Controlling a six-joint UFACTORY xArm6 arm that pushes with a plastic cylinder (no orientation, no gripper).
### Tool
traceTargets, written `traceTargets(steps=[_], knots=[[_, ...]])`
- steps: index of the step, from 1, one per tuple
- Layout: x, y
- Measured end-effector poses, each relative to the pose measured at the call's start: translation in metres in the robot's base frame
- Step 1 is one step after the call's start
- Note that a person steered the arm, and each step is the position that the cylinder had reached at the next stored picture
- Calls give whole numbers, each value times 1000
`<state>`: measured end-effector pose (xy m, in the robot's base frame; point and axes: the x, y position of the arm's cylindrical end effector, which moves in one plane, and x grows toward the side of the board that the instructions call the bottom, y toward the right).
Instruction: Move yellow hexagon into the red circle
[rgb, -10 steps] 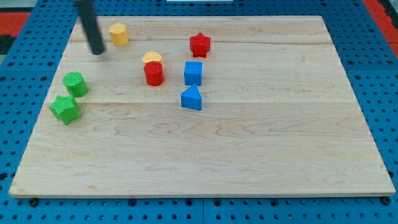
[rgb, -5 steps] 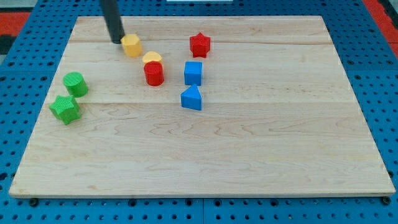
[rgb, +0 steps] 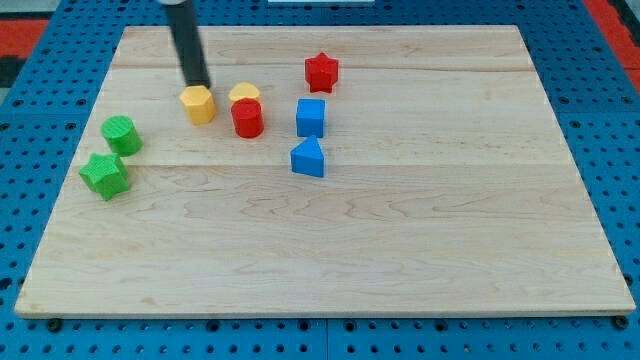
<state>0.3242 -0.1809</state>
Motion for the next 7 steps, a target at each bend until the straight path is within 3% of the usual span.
traceTargets(steps=[1, 2, 3, 4, 5, 7], knots=[[25, -5], [40, 25], [64, -21], [93, -21], [109, 5], [99, 35]])
